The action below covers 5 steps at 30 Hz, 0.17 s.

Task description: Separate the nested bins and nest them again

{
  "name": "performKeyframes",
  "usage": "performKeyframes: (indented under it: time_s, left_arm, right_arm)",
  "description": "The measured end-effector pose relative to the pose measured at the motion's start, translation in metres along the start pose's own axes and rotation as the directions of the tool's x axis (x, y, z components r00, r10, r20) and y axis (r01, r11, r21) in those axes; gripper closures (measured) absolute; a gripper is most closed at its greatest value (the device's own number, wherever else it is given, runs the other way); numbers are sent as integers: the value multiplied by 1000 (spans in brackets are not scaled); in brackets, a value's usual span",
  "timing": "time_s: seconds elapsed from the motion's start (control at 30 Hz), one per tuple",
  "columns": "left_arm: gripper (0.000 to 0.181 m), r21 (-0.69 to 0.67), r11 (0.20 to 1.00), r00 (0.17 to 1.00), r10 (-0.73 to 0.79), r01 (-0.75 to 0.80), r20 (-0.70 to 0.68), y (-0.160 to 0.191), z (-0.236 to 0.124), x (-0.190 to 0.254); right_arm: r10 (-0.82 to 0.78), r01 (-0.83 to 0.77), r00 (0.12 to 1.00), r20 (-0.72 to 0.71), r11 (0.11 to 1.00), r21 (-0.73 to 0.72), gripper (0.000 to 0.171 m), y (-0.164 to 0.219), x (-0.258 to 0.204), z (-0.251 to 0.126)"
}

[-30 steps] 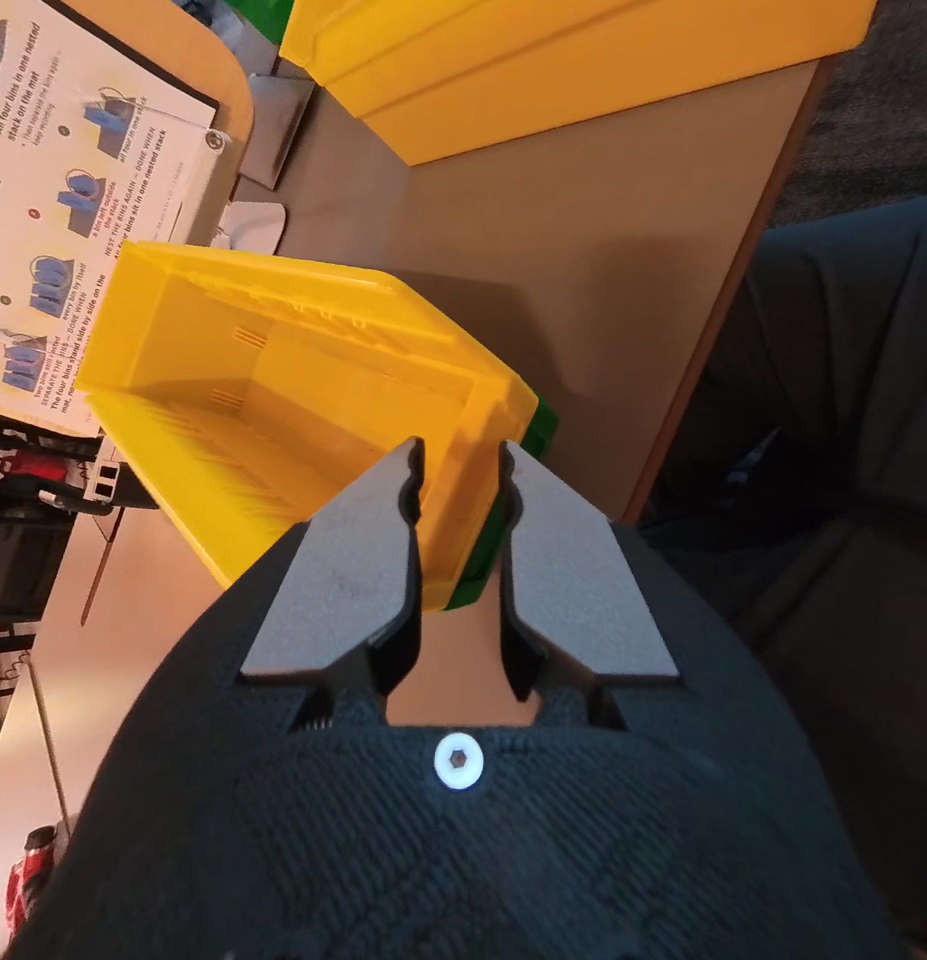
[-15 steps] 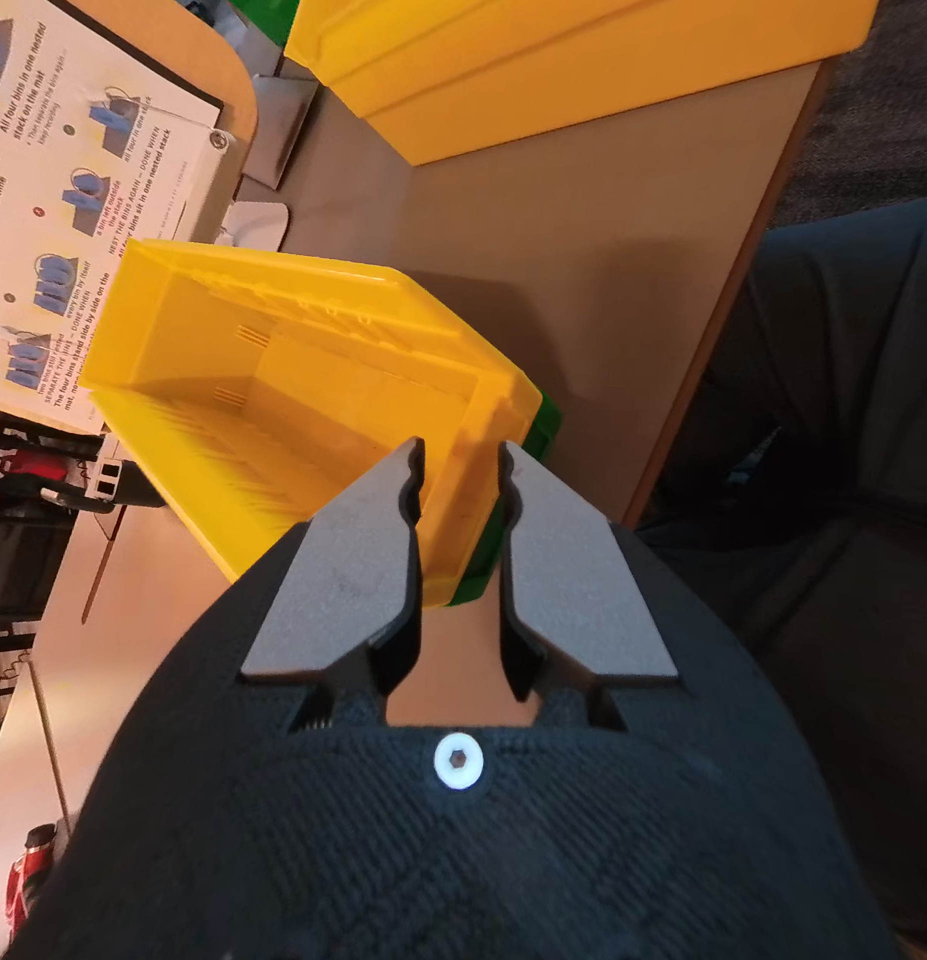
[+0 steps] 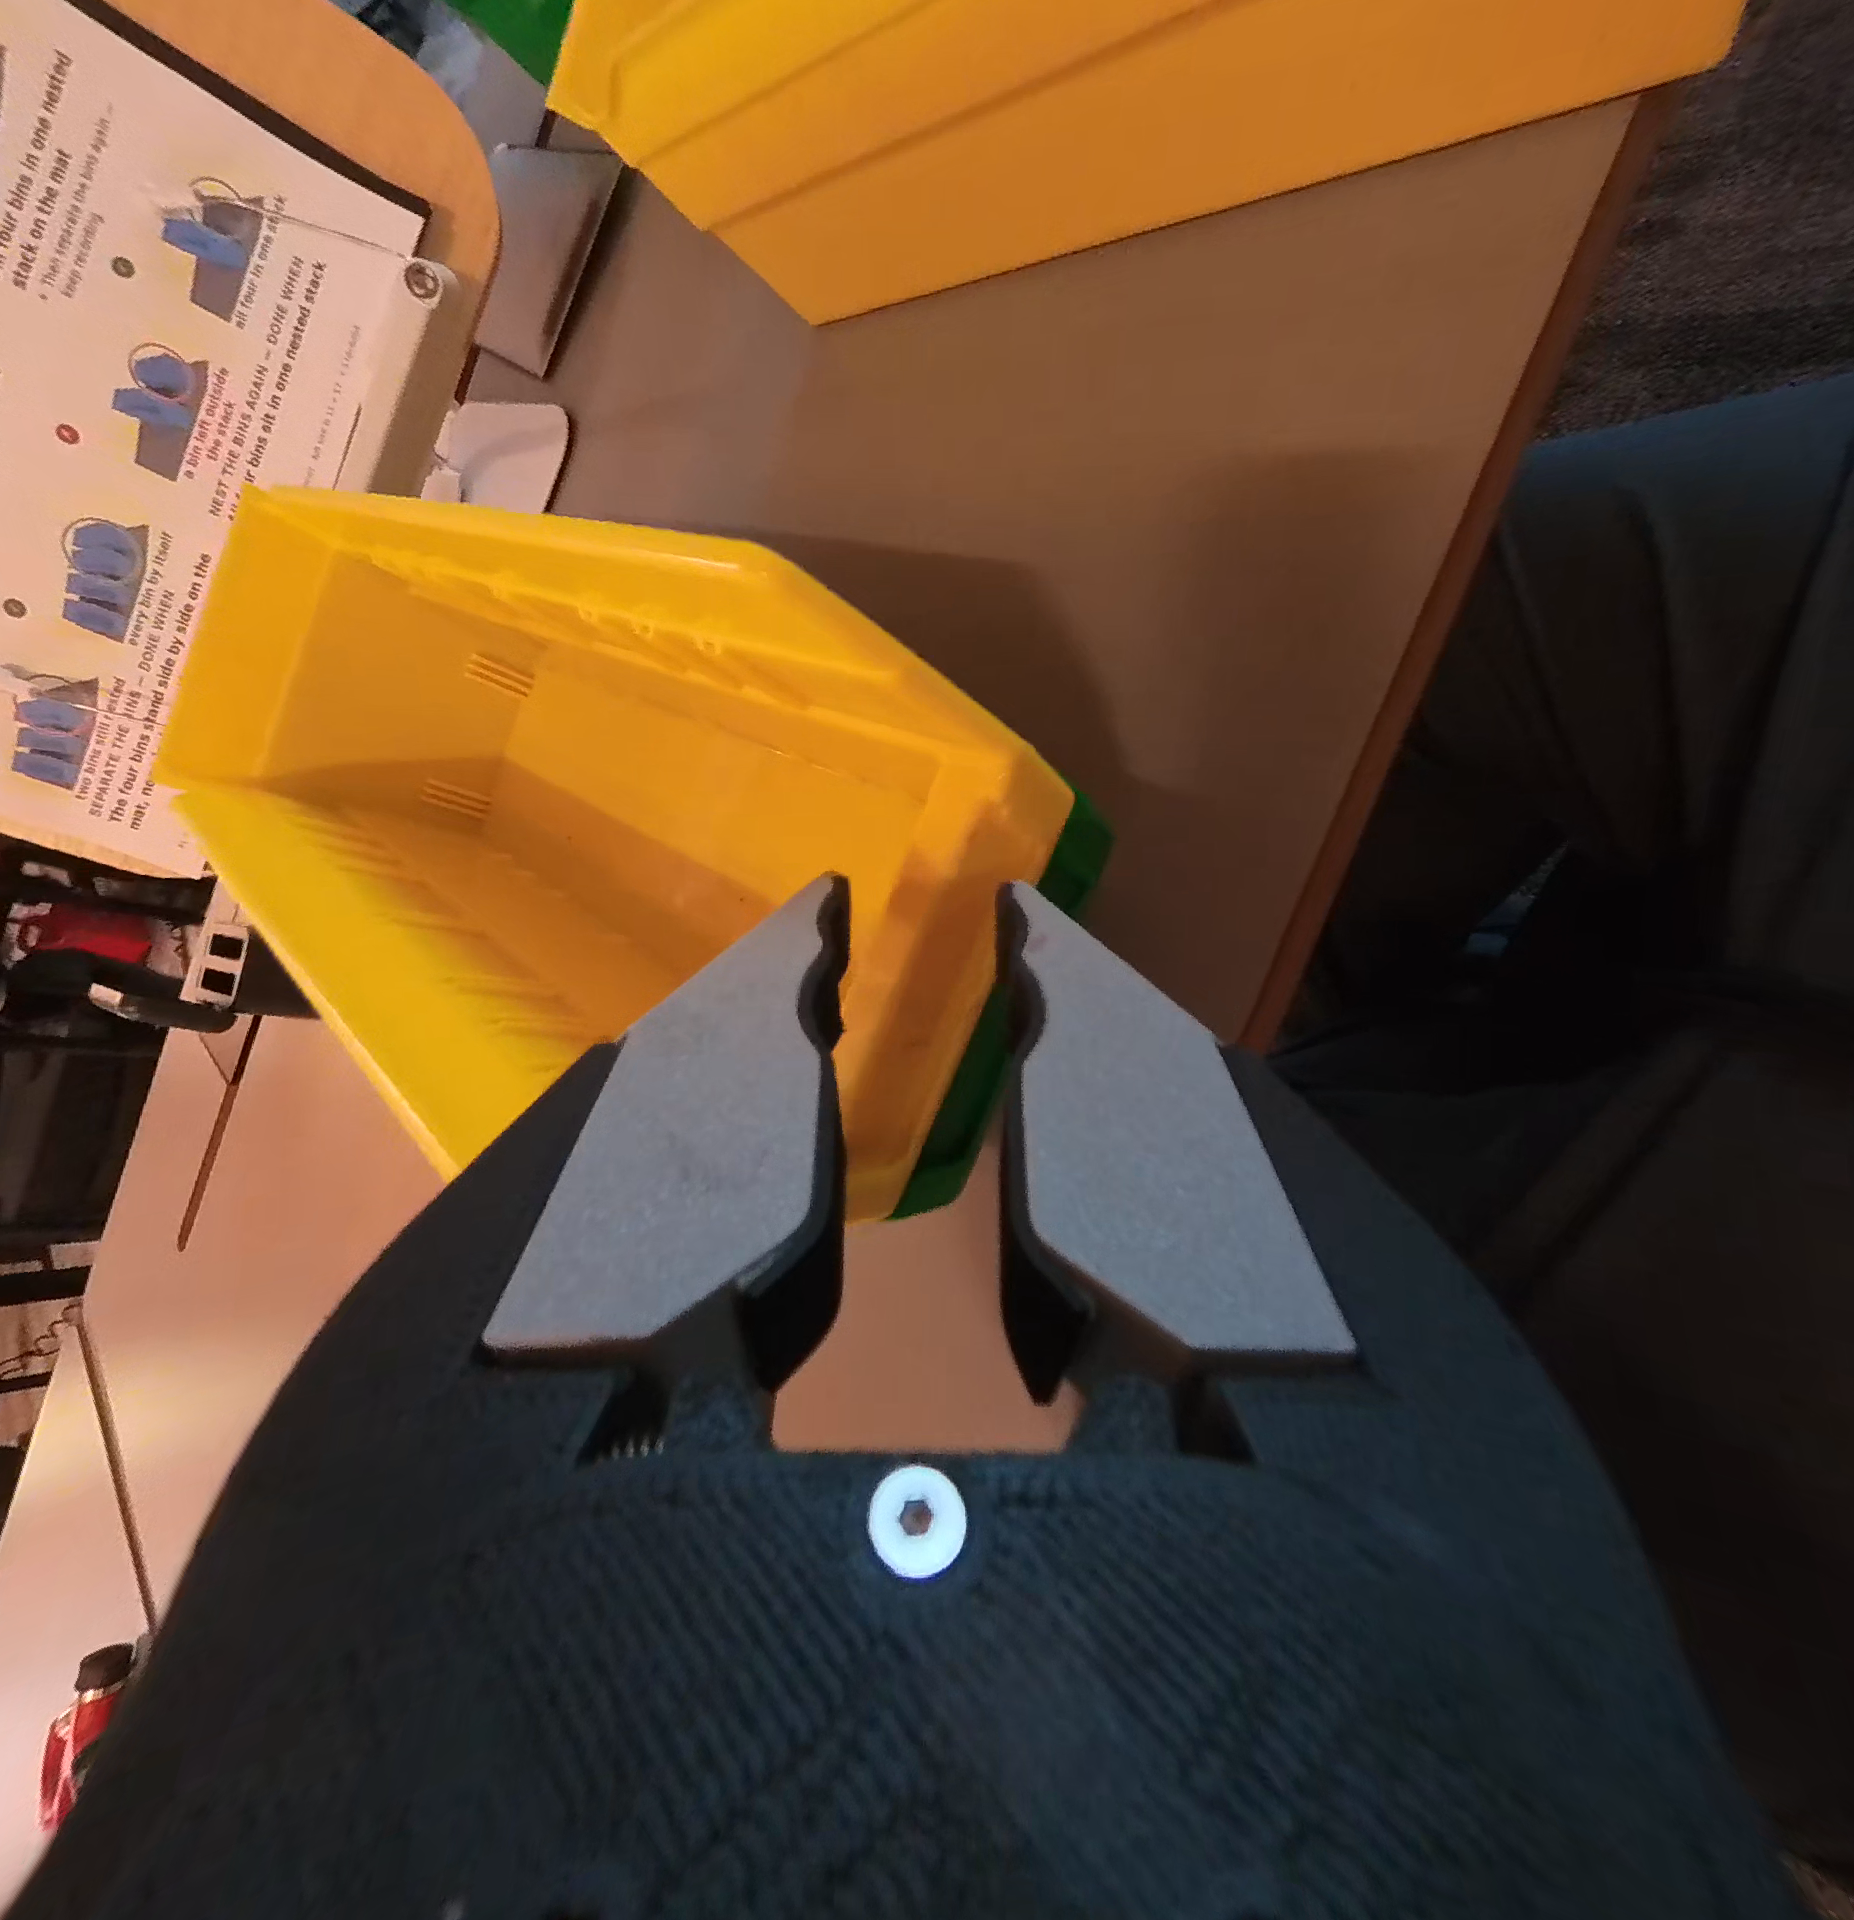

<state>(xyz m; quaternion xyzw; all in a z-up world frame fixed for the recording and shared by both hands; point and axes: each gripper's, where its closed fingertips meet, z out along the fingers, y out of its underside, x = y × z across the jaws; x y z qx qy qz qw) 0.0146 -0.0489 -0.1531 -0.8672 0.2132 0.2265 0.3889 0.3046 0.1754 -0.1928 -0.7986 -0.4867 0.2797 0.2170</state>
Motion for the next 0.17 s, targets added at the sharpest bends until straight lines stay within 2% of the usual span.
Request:
performKeyframes:
  time_s: [0.07, 0.17]
  left_arm:
    - [156, 3, 1000, 1000, -15, 15, 1, 0, 0, -2]
    - [156, 9, 1000, 1000, -22, 22, -3, 0, -1, -2]
  right_arm:
    - [-18, 17, 1000, 23, 999, 28, 134, -6, -11, -9]
    - [62, -87, 986, 153, 983, 162, 128, -25, -30, -41]
